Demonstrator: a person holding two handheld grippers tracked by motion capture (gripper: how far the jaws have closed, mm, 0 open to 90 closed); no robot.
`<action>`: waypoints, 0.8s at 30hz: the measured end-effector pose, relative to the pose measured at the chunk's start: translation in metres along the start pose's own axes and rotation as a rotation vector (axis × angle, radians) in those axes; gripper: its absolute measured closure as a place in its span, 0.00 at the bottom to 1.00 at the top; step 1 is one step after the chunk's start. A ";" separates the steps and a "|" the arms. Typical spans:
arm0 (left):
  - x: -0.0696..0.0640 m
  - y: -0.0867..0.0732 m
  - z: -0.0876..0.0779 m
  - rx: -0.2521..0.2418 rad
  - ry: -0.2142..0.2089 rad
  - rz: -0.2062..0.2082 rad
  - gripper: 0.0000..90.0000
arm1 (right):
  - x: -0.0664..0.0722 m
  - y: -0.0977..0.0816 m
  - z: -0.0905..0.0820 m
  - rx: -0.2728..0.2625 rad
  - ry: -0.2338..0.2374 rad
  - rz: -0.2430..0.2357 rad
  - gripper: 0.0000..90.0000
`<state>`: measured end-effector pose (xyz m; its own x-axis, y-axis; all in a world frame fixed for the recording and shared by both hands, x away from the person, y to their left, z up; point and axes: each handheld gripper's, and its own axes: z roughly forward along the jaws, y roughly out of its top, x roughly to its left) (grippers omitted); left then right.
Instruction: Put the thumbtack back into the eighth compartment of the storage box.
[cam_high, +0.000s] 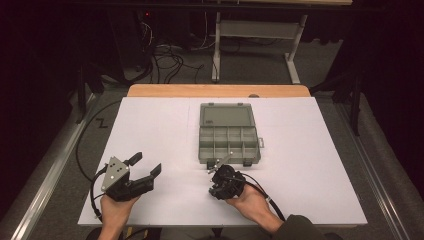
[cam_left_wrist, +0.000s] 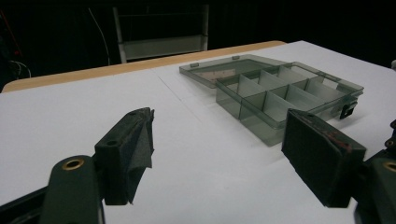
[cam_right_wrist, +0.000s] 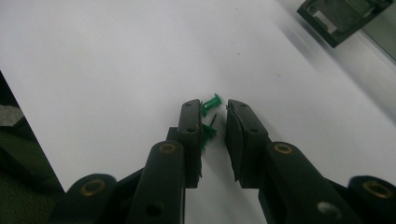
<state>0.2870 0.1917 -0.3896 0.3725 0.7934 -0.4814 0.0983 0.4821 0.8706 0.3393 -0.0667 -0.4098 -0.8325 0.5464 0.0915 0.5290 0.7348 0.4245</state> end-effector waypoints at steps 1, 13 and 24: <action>0.000 0.000 0.000 0.002 0.000 -0.003 0.28 | -0.001 -0.001 0.000 0.000 0.005 0.001 0.88; 0.000 0.000 0.001 -0.003 0.005 0.007 0.28 | -0.007 -0.008 -0.003 -0.014 -0.014 0.004 0.93; 0.001 0.001 0.001 -0.009 0.000 0.000 0.29 | -0.006 -0.005 -0.004 0.019 -0.044 -0.044 0.94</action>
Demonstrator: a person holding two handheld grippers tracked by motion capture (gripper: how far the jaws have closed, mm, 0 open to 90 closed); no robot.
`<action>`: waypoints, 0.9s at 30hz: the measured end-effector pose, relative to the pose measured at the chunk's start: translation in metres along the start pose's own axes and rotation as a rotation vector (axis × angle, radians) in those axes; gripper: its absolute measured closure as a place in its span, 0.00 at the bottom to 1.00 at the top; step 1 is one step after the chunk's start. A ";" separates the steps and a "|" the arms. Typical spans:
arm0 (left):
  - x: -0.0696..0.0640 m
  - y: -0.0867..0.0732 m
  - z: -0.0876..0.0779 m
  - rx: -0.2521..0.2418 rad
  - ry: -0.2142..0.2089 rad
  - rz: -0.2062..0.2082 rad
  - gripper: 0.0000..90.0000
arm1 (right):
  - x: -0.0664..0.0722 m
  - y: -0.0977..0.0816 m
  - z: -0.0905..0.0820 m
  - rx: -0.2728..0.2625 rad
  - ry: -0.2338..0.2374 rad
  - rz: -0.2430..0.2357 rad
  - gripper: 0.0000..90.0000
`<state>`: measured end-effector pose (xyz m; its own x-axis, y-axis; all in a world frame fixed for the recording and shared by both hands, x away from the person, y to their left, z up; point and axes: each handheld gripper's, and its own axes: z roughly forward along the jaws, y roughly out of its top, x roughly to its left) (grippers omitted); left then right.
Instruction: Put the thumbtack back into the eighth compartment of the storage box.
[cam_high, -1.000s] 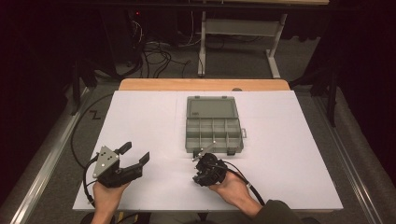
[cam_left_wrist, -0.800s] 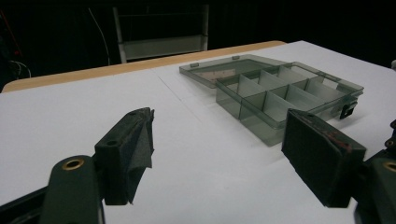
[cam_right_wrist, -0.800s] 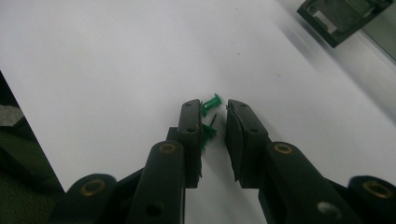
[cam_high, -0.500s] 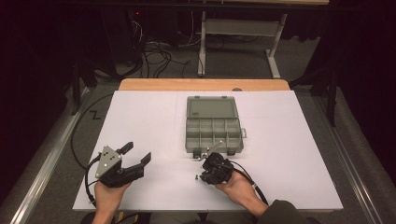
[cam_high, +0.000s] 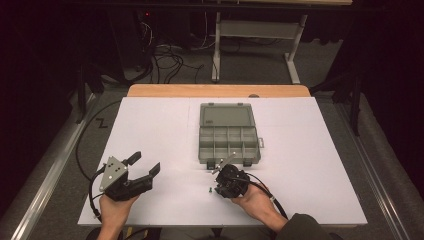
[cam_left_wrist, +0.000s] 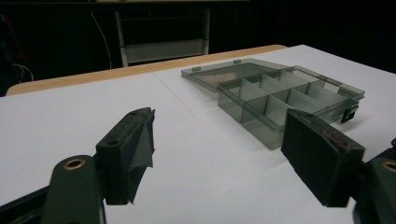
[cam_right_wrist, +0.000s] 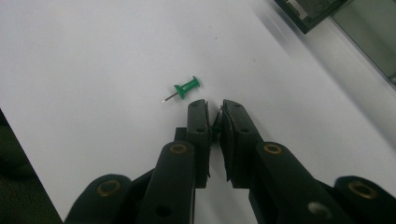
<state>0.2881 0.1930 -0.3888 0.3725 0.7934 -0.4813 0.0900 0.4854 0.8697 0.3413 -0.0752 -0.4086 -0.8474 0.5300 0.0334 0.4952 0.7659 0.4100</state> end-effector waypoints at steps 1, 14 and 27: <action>0.000 0.001 0.000 -0.003 0.003 -0.005 0.29 | 0.000 0.000 0.000 -0.002 0.000 0.000 0.94; -0.001 0.000 0.000 -0.002 -0.014 0.001 0.29 | -0.021 -0.012 -0.030 -0.054 -0.048 0.014 0.94; 0.000 0.005 -0.005 -0.039 0.003 -0.006 0.28 | -0.048 -0.018 -0.048 -0.076 -0.079 0.062 0.94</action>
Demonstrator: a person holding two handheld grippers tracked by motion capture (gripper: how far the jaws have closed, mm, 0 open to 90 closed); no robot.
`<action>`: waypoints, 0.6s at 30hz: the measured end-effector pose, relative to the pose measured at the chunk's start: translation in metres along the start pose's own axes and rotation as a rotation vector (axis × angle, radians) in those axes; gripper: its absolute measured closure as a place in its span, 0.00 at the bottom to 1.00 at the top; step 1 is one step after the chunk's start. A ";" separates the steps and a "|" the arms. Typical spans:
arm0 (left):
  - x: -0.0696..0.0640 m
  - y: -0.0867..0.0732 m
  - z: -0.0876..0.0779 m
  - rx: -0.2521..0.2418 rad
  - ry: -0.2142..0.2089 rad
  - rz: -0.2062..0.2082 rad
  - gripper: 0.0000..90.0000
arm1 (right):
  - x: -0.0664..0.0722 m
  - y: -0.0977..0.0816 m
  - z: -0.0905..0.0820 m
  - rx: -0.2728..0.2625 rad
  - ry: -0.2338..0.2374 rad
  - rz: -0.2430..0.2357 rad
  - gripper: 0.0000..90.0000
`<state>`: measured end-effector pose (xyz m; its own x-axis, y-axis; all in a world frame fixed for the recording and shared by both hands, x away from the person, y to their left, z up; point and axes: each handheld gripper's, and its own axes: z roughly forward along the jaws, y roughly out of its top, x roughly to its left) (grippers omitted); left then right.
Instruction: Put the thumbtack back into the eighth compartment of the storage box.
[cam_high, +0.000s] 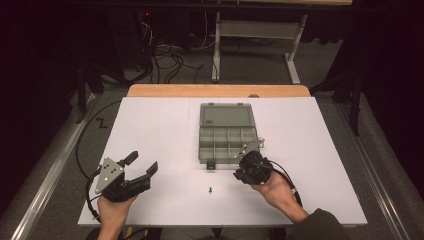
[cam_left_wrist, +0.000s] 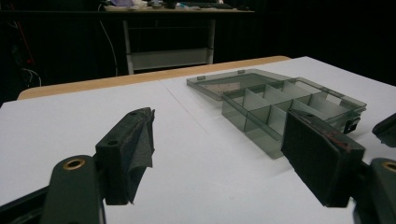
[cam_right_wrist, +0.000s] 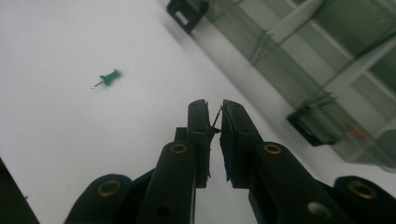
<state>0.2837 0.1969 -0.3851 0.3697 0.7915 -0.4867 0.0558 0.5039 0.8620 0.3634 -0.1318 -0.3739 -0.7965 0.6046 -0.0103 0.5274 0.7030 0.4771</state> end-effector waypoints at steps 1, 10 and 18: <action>0.000 -0.001 0.001 0.002 0.001 0.000 0.28 | -0.004 0.000 -0.003 -0.006 -0.005 0.003 0.94; -0.001 -0.004 0.002 0.025 -0.014 0.003 0.29 | -0.036 0.004 -0.026 -0.034 -0.061 0.070 0.94; 0.000 -0.004 0.003 0.029 -0.014 0.000 0.29 | -0.053 0.006 -0.026 -0.031 -0.062 0.119 0.94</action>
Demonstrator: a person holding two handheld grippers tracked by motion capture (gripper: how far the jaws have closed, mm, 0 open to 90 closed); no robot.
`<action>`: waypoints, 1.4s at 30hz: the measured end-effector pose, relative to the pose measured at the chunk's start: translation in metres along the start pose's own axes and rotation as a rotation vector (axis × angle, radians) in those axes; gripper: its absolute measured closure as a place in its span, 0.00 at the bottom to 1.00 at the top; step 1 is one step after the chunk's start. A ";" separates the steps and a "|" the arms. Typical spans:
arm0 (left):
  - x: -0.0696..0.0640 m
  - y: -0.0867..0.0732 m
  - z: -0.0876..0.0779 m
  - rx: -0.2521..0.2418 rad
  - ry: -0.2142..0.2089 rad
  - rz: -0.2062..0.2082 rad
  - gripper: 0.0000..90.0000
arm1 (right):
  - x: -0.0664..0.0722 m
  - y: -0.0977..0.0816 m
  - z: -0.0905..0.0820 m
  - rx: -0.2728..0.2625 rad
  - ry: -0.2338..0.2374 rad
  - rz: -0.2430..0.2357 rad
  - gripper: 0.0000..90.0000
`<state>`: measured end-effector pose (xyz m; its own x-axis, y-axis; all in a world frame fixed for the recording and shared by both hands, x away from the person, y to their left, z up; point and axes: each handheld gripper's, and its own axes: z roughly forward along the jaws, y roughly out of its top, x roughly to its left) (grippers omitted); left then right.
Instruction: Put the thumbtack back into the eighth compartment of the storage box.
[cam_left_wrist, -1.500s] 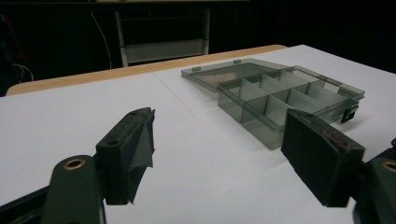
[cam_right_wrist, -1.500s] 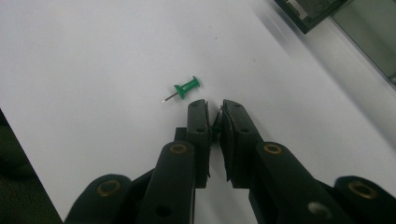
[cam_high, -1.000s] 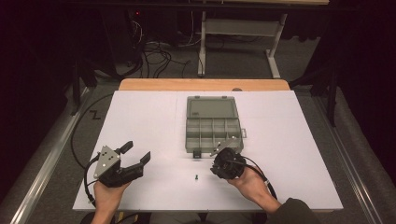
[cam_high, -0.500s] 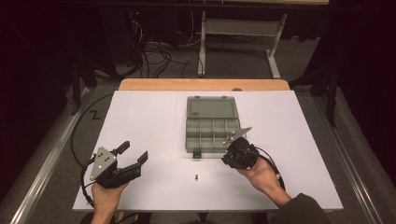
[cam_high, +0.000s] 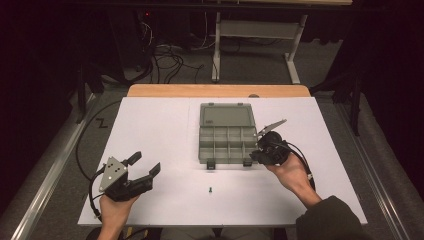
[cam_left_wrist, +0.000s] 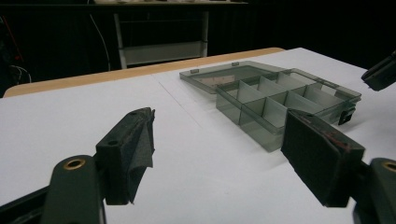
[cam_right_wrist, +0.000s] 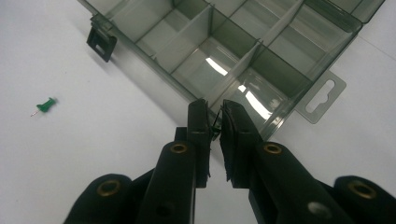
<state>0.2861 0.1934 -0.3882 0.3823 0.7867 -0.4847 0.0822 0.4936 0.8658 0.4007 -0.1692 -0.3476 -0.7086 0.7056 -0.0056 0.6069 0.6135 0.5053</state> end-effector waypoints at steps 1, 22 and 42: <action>0.000 0.000 0.000 0.002 -0.001 0.004 0.29 | -0.002 0.001 0.001 -0.002 0.006 0.001 0.94; -0.002 0.001 0.000 -0.009 -0.011 0.012 0.29 | -0.018 0.014 0.023 0.056 -0.012 0.044 0.94; -0.005 -0.002 -0.001 0.006 -0.022 0.024 0.30 | -0.019 0.016 0.036 0.104 -0.021 0.039 0.92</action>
<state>0.2830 0.1893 -0.3878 0.4047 0.7900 -0.4606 0.0777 0.4721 0.8781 0.4371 -0.1601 -0.3700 -0.6767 0.7363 -0.0065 0.6687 0.6183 0.4130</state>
